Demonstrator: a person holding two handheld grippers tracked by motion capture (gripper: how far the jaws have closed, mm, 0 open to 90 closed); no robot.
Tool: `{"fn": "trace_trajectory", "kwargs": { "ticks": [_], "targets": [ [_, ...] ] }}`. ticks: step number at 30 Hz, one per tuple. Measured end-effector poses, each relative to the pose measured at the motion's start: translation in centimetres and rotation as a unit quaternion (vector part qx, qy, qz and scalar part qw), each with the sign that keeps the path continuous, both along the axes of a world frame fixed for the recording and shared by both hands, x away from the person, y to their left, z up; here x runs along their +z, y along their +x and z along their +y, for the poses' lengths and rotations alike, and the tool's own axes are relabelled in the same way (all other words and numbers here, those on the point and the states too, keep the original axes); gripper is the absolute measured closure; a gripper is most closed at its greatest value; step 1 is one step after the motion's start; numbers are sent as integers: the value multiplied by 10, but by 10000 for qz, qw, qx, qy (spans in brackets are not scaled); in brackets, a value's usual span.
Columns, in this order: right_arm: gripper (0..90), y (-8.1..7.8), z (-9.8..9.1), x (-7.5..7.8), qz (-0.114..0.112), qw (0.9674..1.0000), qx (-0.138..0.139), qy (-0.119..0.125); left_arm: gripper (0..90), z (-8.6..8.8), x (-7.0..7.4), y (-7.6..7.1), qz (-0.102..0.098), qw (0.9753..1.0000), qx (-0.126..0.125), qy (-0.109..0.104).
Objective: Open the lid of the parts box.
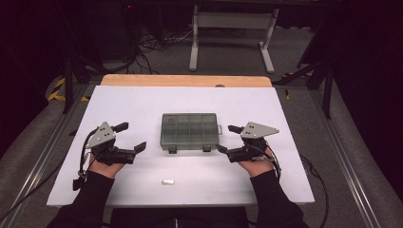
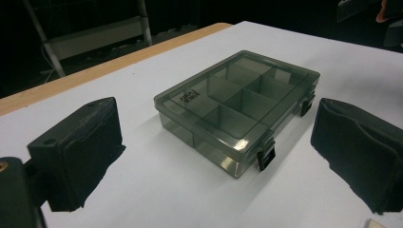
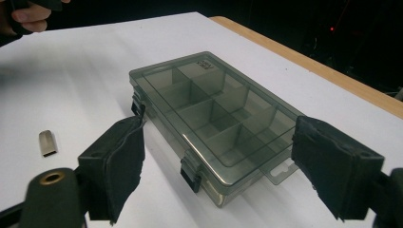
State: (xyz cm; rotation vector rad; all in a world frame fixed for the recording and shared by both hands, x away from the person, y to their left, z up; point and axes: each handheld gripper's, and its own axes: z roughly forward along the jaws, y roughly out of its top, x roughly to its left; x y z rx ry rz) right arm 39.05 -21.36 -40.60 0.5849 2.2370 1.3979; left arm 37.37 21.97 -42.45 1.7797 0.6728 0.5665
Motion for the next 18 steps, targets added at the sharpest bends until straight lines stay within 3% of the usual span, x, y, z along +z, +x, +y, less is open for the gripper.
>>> {"fn": "trace_trajectory", "kwargs": {
  "ticks": [3,8,13,18],
  "targets": [
    [200,5,3,-5,46,9999,-72,-102,61,-5,-3,2,-46,10000,-9,-12],
    [202,11,6,-14,133,9997,-119,-137,61,-10,-8,9,117,9999,-47,5],
    [240,15,8,-13,131,9998,-160,-61,61,-15,-9,16,249,9996,-113,-2],
    [275,23,14,-14,197,9994,-220,-153,63,-24,-8,25,395,9991,-152,76]
  ]
}}
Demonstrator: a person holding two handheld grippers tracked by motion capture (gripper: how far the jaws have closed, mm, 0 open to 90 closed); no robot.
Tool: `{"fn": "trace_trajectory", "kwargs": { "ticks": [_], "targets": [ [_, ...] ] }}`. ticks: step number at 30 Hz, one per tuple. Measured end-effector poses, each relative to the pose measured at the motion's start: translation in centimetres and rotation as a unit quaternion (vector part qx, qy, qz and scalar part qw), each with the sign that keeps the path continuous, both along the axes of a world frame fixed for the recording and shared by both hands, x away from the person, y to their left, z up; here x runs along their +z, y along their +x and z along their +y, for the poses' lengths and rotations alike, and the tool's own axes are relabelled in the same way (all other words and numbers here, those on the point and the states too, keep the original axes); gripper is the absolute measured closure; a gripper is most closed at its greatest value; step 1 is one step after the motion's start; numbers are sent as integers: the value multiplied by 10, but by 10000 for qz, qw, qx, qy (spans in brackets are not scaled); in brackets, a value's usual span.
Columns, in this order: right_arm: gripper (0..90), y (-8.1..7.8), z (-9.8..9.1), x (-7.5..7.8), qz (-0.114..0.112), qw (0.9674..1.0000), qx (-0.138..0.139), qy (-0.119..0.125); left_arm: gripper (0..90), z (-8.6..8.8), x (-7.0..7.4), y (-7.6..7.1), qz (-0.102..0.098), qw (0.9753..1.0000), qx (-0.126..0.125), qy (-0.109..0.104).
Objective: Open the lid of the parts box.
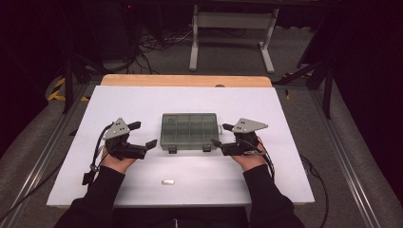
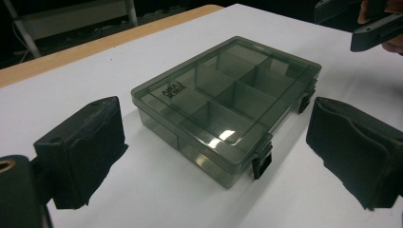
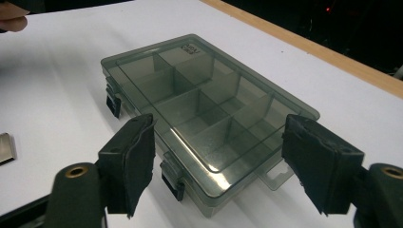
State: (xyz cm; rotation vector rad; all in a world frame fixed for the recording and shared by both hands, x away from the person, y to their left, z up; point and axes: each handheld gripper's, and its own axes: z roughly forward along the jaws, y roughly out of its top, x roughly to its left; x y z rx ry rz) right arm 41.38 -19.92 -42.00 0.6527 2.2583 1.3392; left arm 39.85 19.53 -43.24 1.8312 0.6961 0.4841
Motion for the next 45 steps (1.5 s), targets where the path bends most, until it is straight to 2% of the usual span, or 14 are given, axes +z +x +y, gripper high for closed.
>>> {"fn": "trace_trajectory", "kwargs": {
  "ticks": [4,5,6,7,10,11,14,16,24,34,38,40,42,45],
  "targets": [
    [275,3,3,-5,173,9997,76,-144,64,-2,-4,5,110,9999,-22,-41],
    [275,3,3,-6,198,9996,107,-165,65,-4,-7,7,203,9997,-81,86],
    [275,3,2,-6,237,9995,143,-163,65,-4,-7,7,203,9997,-81,86],
    [278,4,1,-7,283,9993,178,-158,65,-6,-8,7,197,9994,-117,276],
    [287,6,-1,-8,358,9989,220,-190,82,-8,-9,7,252,9988,-222,359],
    [287,7,-1,-8,394,9988,221,-213,83,-9,-11,10,391,9980,-264,426],
    [286,8,-2,-8,486,9982,242,-270,95,-10,-14,12,532,9969,-285,511],
    [280,8,-3,-8,536,9976,236,-359,101,-12,-18,14,708,9950,-309,639],
    [277,9,0,-18,822,9939,165,-712,141,-12,-23,15,876,9927,-244,791],
    [311,10,0,-26,1002,9915,111,-827,177,-15,-30,18,1059,9879,-204,1113],
    [338,11,0,-28,1038,9910,105,-837,198,-14,-32,20,1139,9875,-226,1069],
    [348,11,0,-29,1058,9909,107,-820,214,-13,-34,21,1238,9888,-279,780],
    [367,12,-1,-30,1102,9909,109,-772,238,-13,-35,22,1305,9888,-316,650],
    [389,13,-2,-31,1117,9908,106,-753,257,-14,-37,23,1340,9884,-326,640]
  ]
}}
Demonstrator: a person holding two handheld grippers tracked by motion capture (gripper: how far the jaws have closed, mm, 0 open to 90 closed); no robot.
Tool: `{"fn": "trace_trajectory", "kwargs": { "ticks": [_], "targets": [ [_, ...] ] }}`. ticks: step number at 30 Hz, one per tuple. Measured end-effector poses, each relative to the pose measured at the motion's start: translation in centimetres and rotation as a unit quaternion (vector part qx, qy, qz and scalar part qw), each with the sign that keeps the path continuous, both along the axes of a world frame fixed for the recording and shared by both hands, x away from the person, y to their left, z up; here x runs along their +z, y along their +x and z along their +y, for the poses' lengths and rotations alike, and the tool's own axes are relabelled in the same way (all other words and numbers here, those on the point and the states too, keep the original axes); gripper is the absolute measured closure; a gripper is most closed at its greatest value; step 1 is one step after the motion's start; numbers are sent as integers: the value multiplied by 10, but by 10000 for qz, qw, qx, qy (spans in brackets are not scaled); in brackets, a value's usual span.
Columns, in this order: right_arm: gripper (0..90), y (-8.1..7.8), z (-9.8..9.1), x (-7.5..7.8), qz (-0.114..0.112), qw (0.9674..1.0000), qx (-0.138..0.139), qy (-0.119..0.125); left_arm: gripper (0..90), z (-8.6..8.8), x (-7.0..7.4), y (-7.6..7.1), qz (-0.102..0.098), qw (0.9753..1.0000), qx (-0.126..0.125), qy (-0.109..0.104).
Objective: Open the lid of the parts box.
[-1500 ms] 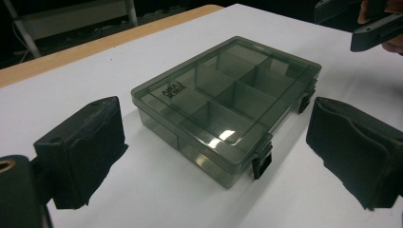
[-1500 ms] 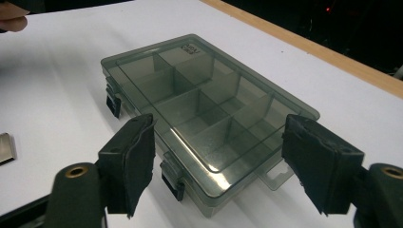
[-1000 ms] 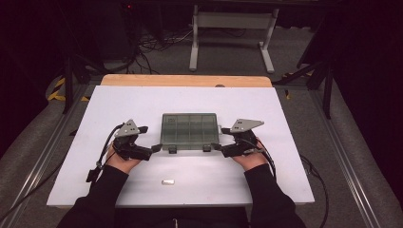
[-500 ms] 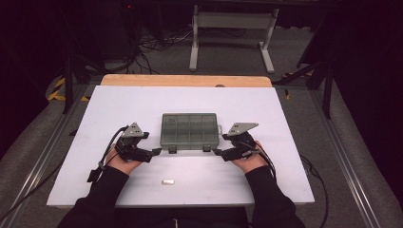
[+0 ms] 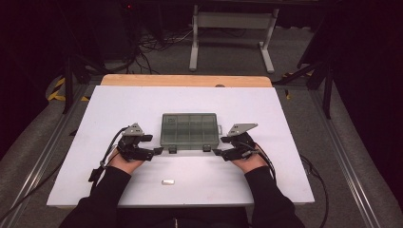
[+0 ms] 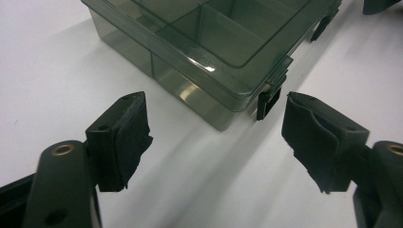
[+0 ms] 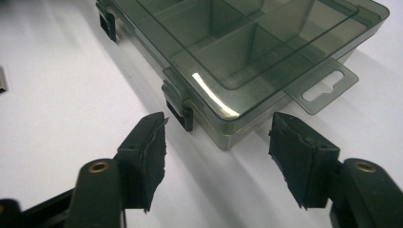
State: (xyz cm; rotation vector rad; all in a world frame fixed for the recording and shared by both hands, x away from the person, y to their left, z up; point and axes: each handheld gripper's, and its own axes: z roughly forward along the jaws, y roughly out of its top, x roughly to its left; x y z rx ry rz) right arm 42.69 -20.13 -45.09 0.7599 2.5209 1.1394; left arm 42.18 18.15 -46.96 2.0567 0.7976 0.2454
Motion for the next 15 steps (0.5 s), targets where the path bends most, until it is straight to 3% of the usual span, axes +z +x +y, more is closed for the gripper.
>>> {"fn": "trace_trajectory", "kwargs": {
  "ticks": [3,6,15],
  "targets": [
    [426,1,-1,-1,15,10000,-43,21,284,-1,-2,1,6,10000,-11,-49],
    [478,2,-2,-3,0,10000,-69,16,329,-2,-1,0,-121,9999,-29,21],
    [571,4,-2,-5,41,9999,-138,50,453,-5,-3,-1,-106,9999,-58,57]
  ]
}}
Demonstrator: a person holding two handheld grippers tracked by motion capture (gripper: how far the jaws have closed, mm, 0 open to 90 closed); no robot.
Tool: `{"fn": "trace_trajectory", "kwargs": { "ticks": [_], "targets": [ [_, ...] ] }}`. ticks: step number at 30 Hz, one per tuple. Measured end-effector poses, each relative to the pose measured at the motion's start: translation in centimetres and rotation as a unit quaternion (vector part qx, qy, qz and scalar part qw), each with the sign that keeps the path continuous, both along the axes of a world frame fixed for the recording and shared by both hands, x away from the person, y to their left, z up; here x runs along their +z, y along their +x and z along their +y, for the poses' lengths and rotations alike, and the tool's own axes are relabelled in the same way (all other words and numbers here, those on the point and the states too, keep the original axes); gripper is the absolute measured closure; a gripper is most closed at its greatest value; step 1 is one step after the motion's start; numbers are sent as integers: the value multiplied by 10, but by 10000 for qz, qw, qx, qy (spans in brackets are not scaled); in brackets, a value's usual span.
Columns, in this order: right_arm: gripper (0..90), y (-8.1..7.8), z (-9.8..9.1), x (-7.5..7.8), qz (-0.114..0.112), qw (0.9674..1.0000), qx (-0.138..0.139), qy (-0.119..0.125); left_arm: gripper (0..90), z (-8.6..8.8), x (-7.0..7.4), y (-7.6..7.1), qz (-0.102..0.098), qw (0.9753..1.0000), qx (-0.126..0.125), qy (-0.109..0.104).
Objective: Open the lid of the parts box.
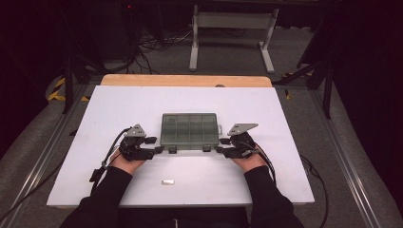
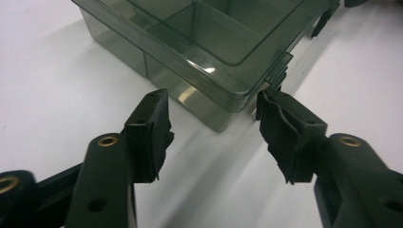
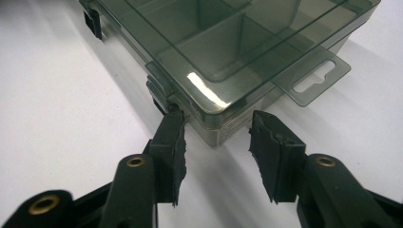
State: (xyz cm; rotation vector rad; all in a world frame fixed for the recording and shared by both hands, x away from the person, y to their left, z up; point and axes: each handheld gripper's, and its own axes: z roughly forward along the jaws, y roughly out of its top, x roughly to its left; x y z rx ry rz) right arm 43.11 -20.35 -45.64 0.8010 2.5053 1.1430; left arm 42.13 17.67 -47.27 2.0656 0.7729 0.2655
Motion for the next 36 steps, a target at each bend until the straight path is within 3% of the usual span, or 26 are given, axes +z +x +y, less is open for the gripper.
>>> {"fn": "trace_trajectory", "kwargs": {
  "ticks": [4,16,36],
  "targets": [
    [601,-1,0,1,-74,10000,-16,-11,509,0,-1,1,94,9999,-28,-41],
    [636,-1,0,1,-60,10000,24,8,629,-5,0,-3,-124,9996,-120,211],
    [643,-3,1,1,-118,9999,5,-69,628,-7,0,-4,-144,9996,-84,232]
  ]
}}
